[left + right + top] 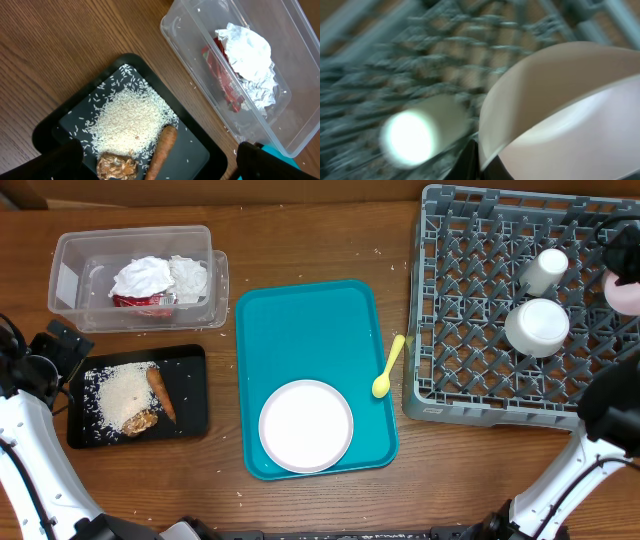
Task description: Sort waste into correct bins and load items into the dishwasher
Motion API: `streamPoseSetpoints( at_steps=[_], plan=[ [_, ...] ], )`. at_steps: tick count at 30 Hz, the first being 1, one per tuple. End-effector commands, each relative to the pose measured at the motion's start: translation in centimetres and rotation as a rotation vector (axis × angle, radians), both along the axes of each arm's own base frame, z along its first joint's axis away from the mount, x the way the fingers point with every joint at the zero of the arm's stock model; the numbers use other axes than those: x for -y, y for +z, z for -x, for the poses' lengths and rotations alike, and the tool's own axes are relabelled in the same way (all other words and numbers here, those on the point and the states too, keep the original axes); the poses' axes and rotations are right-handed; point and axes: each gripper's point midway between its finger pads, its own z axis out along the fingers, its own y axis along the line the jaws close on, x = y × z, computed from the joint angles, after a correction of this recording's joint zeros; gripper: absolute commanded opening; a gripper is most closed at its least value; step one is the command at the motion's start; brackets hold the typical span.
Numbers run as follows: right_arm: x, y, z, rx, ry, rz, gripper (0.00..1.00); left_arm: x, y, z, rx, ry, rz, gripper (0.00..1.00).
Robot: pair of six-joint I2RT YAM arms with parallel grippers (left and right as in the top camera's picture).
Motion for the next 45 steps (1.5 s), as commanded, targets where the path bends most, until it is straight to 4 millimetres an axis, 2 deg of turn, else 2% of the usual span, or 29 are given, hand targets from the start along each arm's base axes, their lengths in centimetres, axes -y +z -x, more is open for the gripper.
streamPoseSetpoints(
  at_steps=[1, 3, 7, 10, 15, 19, 24, 30, 37, 42, 45],
  plan=[
    [-3.7, 9.2, -0.1, 0.272, 0.107, -0.173, 0.04, -0.3, 0.1, 0.0, 0.002, 0.014, -0.002, 1.00],
    [-4.6, 9.8, 0.5, 0.297, 0.137, -0.263, 0.04, -0.3, 0.1, 0.0, 0.002, 0.014, -0.002, 1.00],
    [-5.6, 9.1, 2.4, 0.265, 0.166, -0.395, 0.04, -0.3, 0.1, 0.0, 0.002, 0.014, -0.002, 1.00],
    [-6.6, 9.4, 3.0, 0.329, 0.264, -0.499, 0.04, -0.3, 0.1, 0.0, 0.002, 0.014, -0.002, 1.00],
    [-5.4, 7.0, 4.0, 0.369, 0.267, -0.602, 0.04, -0.3, 0.1, 0.0, 0.002, 0.014, -0.002, 1.00],
    [-4.3, 4.9, 4.0, 0.487, 0.302, -0.675, 0.04, -0.3, 0.1, 0.0, 0.002, 0.014, -0.002, 1.00],
    [-2.1, 3.0, 4.6, 0.582, 0.300, -0.683, 0.04, -0.3, 0.1, 0.0, 0.002, 0.014, -0.002, 1.00],
    [-0.9, 1.4, 6.3, 0.552, 0.224, -0.717, 0.04, -0.3, 0.1, 0.0, 0.002, 0.014, -0.002, 1.00],
    [0.5, 0.7, 7.6, 0.503, 0.123, -0.746, 0.05, -0.3, 0.1, 0.0, 0.002, 0.014, -0.002, 1.00],
    [2.7, -0.9, 8.7, 0.409, 0.013, -0.671, 0.05, -0.3, 0.1, 0.0, 0.002, 0.014, -0.002, 1.00],
    [3.3, -1.5, 9.5, 0.377, -0.025, -0.661, 0.05, -0.3, 0.1, 0.0, 0.002, 0.014, -0.002, 1.00]
  ],
)
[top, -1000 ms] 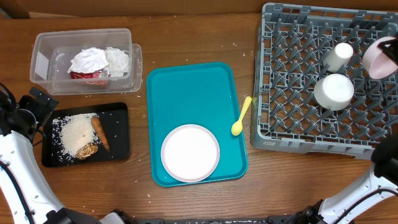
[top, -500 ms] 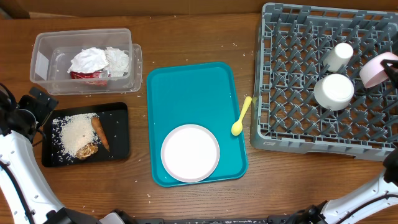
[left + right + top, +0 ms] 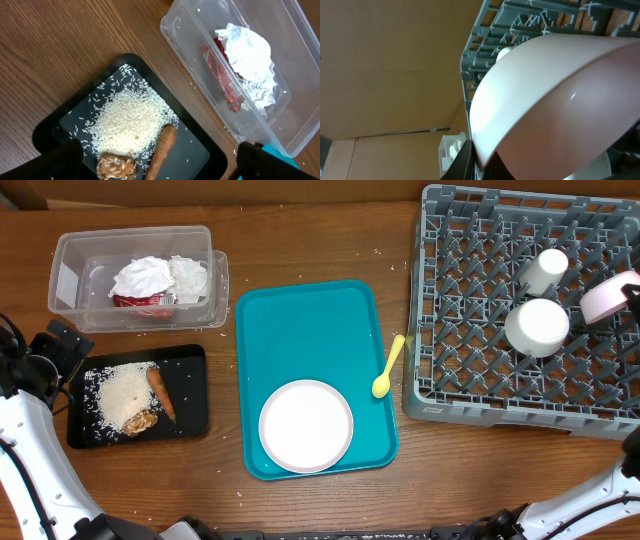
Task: Sort waste into correct bins and load items into the dishwasher
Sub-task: 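Release the pink bowl upside down in the rack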
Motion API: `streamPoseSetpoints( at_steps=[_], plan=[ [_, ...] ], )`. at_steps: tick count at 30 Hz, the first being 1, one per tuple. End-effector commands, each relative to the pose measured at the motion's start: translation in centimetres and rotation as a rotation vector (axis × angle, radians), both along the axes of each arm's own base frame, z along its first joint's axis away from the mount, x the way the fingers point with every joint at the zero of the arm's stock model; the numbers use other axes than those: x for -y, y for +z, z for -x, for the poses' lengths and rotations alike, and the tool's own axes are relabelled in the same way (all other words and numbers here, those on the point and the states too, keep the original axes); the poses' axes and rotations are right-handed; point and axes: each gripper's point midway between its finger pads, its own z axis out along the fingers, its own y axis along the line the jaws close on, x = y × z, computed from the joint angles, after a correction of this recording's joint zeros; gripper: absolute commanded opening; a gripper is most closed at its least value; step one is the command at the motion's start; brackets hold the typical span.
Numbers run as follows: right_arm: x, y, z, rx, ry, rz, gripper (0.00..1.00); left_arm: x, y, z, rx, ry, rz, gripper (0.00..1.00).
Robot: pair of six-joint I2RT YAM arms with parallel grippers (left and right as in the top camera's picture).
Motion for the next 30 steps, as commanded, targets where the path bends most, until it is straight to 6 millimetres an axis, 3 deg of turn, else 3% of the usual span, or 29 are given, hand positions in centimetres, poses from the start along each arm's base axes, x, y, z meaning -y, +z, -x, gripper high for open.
streamPoseSetpoints(
  at_steps=[1, 3, 10, 15, 21, 25, 30],
  plan=[
    [3.4, -2.7, 2.3, -0.177, -0.118, 0.088, 0.06, -0.3, 0.1, 0.0, 0.002, 0.014, -0.002, 1.00],
    [3.5, -2.8, 2.6, -0.192, -0.125, 0.080, 0.13, -0.3, 0.1, 0.0, 0.002, 0.014, -0.002, 1.00],
    [4.5, -5.4, 4.5, -0.392, -0.196, 0.119, 0.13, -0.3, 0.1, 0.0, 0.002, 0.014, -0.002, 1.00],
    [4.4, -5.3, 5.0, -0.417, -0.212, 0.094, 0.17, -0.3, 0.1, 0.0, 0.002, 0.014, -0.002, 1.00],
    [5.7, -5.2, 6.8, -0.545, -0.315, 0.155, 0.33, -0.2, 0.1, 0.0, 0.002, 0.014, -0.001, 1.00],
    [5.9, -2.7, 7.7, -0.552, -0.369, 0.220, 0.43, -0.3, 0.1, 0.0, 0.002, 0.014, -0.002, 1.00],
    [4.7, 3.5, 8.3, -0.448, -0.421, 0.296, 0.47, -0.3, 0.1, 0.0, 0.002, 0.014, -0.002, 1.00]
  ],
)
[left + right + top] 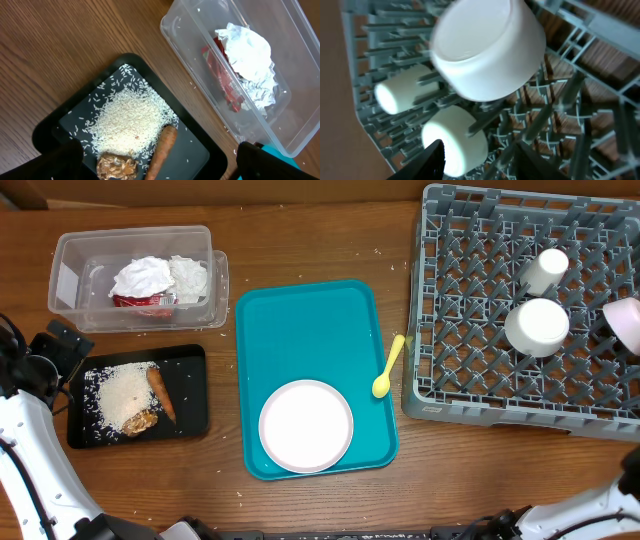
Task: Sort waste into correct bins and load items into the dishwasher
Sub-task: 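Release the pink bowl upside down in the rack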
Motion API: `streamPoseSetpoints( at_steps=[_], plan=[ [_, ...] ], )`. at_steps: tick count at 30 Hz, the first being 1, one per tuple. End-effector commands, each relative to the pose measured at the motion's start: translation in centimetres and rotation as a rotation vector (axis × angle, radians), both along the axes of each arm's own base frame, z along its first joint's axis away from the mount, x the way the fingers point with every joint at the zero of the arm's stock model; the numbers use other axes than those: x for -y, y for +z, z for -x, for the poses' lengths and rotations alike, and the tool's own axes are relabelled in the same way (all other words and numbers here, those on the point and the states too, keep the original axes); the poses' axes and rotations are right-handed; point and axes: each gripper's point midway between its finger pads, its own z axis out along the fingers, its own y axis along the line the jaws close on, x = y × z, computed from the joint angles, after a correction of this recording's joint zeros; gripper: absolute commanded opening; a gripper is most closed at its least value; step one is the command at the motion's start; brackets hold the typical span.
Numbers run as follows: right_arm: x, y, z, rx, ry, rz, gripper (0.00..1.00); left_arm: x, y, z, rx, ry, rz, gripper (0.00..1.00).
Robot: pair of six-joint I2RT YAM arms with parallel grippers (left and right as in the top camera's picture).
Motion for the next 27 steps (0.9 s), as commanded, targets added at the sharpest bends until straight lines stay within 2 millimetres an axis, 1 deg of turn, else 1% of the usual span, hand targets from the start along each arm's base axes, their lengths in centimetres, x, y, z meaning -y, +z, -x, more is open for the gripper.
streamPoseSetpoints(
  at_steps=[1, 2, 6, 7, 8, 9, 10, 11, 12, 14, 15, 17, 20, 22, 25, 27],
  plan=[
    [-1.3, 7.6, 0.8, 0.096, -0.018, 0.153, 0.47, -0.3, 0.1, 0.0, 0.002, 0.014, -0.002, 1.00],
    [-2.1, 9.1, 1.0, 0.118, -0.010, 0.181, 0.47, -0.3, 0.1, 0.0, 0.002, 0.014, -0.002, 1.00],
    [-5.4, 13.9, 1.2, 0.193, 0.040, 0.287, 0.49, -0.3, 0.1, 0.0, 0.002, 0.014, -0.002, 1.00],
    [-6.0, 14.9, 1.3, 0.197, 0.045, 0.333, 0.54, -0.3, 0.1, 0.0, 0.002, 0.014, -0.002, 1.00],
    [-6.1, 15.6, 1.3, 0.190, 0.039, 0.387, 0.57, -0.3, 0.1, 0.0, 0.002, 0.014, -0.002, 1.00],
    [-5.7, 16.0, 1.3, 0.167, 0.009, 0.442, 0.59, -0.3, 0.1, 0.0, 0.002, 0.014, -0.002, 1.00],
    [-5.0, 16.2, 1.3, 0.137, -0.039, 0.491, 0.56, -0.3, 0.1, 0.0, 0.002, 0.014, -0.002, 1.00],
    [-4.3, 16.4, 1.1, 0.114, -0.074, 0.539, 0.43, -0.3, 0.1, 0.0, 0.002, 0.014, -0.002, 1.00],
    [-3.7, 16.2, 0.7, 0.091, -0.092, 0.578, 0.34, -0.3, 0.1, 0.0, 0.002, 0.014, -0.002, 1.00],
    [-3.0, 15.3, -0.4, 0.054, -0.097, 0.616, 0.19, -0.3, 0.1, 0.0, 0.002, 0.014, -0.002, 1.00],
    [-2.6, 14.5, -1.1, 0.037, -0.096, 0.621, 0.13, -0.3, 0.1, 0.0, 0.002, 0.014, -0.002, 1.00],
    [-1.3, 12.7, -2.5, 0.010, -0.099, 0.624, 0.04, -0.3, 0.1, 0.0, 0.002, 0.014, -0.002, 1.00],
    [0.6, 9.2, -4.7, -0.020, -0.091, 0.605, 0.04, -0.3, 0.1, 0.0, 0.002, 0.014, -0.002, 1.00],
    [1.3, 6.5, -5.6, -0.055, -0.080, 0.578, 0.04, -0.3, 0.1, 0.0, 0.002, 0.014, -0.002, 1.00],
    [1.9, 3.1, -6.4, -0.106, -0.064, 0.539, 0.04, -0.3, 0.1, 0.0, 0.002, 0.014, -0.002, 1.00],
    [2.2, 1.5, -6.7, -0.128, -0.054, 0.525, 0.04, -0.3, 0.1, 0.0, 0.002, 0.014, -0.002, 1.00]
  ],
)
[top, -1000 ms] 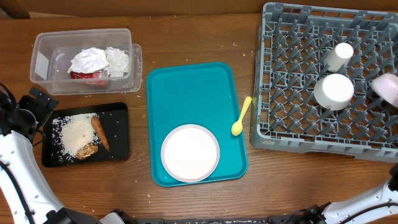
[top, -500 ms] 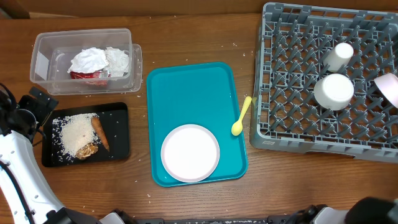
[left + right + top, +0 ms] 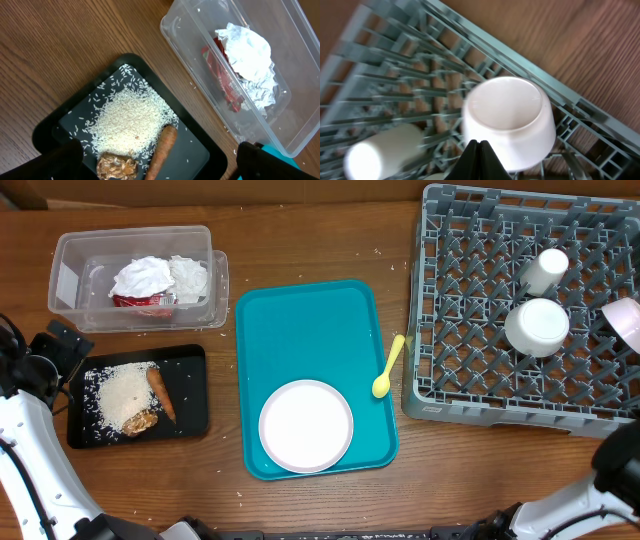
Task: Sort waste into correct bins and load items into the dishwasher
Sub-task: 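Release the pink bowl upside down in the rack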
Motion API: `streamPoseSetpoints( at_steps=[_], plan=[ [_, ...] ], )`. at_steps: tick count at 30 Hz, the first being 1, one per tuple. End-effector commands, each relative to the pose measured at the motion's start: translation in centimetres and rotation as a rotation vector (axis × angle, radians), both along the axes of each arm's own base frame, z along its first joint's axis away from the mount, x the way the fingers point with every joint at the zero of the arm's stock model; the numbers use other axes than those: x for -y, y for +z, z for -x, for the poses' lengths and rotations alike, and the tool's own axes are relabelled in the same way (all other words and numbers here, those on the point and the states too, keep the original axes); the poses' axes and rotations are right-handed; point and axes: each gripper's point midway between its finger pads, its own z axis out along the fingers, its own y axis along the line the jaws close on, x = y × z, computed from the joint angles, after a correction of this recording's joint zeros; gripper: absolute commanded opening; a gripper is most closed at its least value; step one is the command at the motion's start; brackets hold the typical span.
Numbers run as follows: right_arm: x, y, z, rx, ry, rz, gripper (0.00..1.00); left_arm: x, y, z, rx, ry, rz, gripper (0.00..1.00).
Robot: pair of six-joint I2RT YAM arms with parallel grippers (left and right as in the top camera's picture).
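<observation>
A pink bowl (image 3: 507,122) sits upside down in the grey dish rack (image 3: 395,75), at the rack's right edge in the overhead view (image 3: 625,322). Just in front of it my right gripper (image 3: 479,160) is shut with nothing between its fingers. Two white cups (image 3: 537,327) also stand in the rack (image 3: 470,280). On the teal tray (image 3: 300,320) lies a white plate (image 3: 306,425), and a yellow spoon (image 3: 387,370) rests at the tray's right rim. My left gripper (image 3: 155,167) hangs open over the black tray (image 3: 200,145) of rice and a carrot (image 3: 161,150).
A clear bin (image 3: 135,275) at the back left holds crumpled foil and a red wrapper (image 3: 225,80). The black tray (image 3: 190,400) sits in front of it, with a brown food lump (image 3: 116,167) beside the carrot. Rice grains lie scattered on the wood.
My right gripper has gone from open to shut and has drawn back a little from the pink bowl, which stays in the rack. The left arm has not moved.
My right gripper first held the pink bowl above the rack's right side, then held it tilted there. After that the bowl rested upside down in the rack with the gripper open. Now the gripper is shut and empty. The left gripper stayed open over the black tray throughout.
</observation>
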Motion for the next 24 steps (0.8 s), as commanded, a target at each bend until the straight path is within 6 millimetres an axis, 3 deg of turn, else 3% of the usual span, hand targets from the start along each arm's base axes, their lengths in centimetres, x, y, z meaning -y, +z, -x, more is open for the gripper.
streamPoseSetpoints(
  at_steps=[1, 4, 12, 20, 24],
  plan=[
    [0.8, -1.3, -0.2, -0.027, -0.017, 0.011, 0.04, -0.3, 0.1, 0.0, 0.002, 0.014, -0.002, 1.00],
    [1.1, -2.7, -0.4, -0.053, -0.011, 0.008, 0.04, -0.3, 0.1, 0.0, 0.002, 0.014, -0.002, 1.00],
    [2.5, -3.9, -0.9, -0.080, 0.000, 0.064, 0.04, -0.3, 0.1, 0.0, 0.002, 0.014, -0.002, 1.00],
    [1.6, -6.7, 0.1, -0.160, 0.005, -0.003, 0.04, -0.3, 0.1, 0.0, 0.002, 0.014, -0.002, 1.00],
    [0.8, -6.7, 0.3, -0.160, 0.020, -0.037, 0.04, -0.3, 0.1, 0.0, 0.002, 0.014, -0.002, 1.00]
  ],
)
